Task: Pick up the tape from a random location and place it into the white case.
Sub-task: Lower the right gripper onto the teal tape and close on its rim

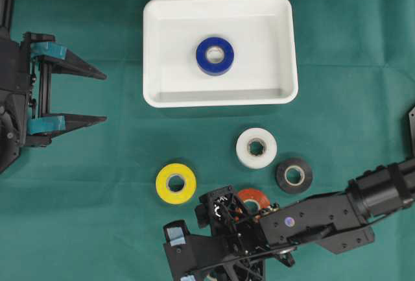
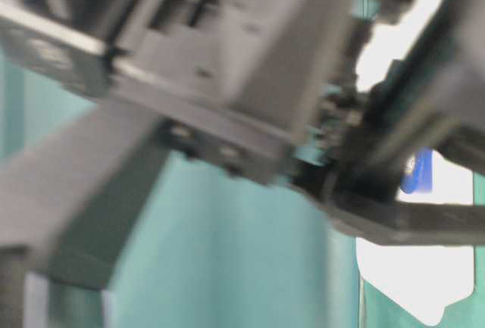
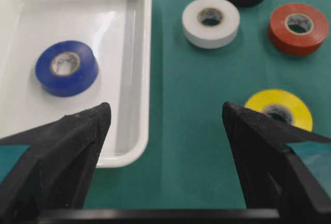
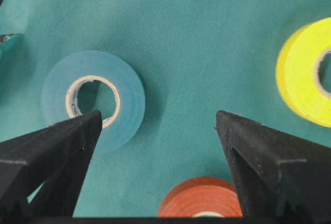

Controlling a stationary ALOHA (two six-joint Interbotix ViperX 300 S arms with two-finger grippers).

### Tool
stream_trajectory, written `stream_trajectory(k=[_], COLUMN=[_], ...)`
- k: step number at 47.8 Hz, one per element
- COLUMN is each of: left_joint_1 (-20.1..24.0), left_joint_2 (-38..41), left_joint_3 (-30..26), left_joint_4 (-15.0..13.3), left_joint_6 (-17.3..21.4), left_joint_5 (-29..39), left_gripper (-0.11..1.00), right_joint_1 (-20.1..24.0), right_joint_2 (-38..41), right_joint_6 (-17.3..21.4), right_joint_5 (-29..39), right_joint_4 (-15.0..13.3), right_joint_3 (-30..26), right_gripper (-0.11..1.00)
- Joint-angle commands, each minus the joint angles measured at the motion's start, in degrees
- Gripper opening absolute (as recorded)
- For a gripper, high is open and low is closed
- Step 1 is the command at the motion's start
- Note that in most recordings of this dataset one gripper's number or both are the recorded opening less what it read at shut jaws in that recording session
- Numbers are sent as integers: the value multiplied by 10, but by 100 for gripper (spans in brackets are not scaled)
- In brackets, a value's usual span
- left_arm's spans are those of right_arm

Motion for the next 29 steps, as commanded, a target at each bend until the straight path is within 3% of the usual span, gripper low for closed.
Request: stream_trajectory(k=[1, 29], left_joint_1=[-2, 5], left_joint_2=[2, 2], left_joint_3=[-7, 3], left_joint_4=[-1, -1], left_joint_6=[0, -1], left_joint_5=[-4, -4], left_gripper=[85, 85], right_joint_1=[3, 14], right_joint_2=[-2, 54], right_joint_6=[7, 32], right_joint_5=[-11, -86], right_joint_4=[0, 0], right_joint_3=[-2, 19], right_gripper=[92, 92])
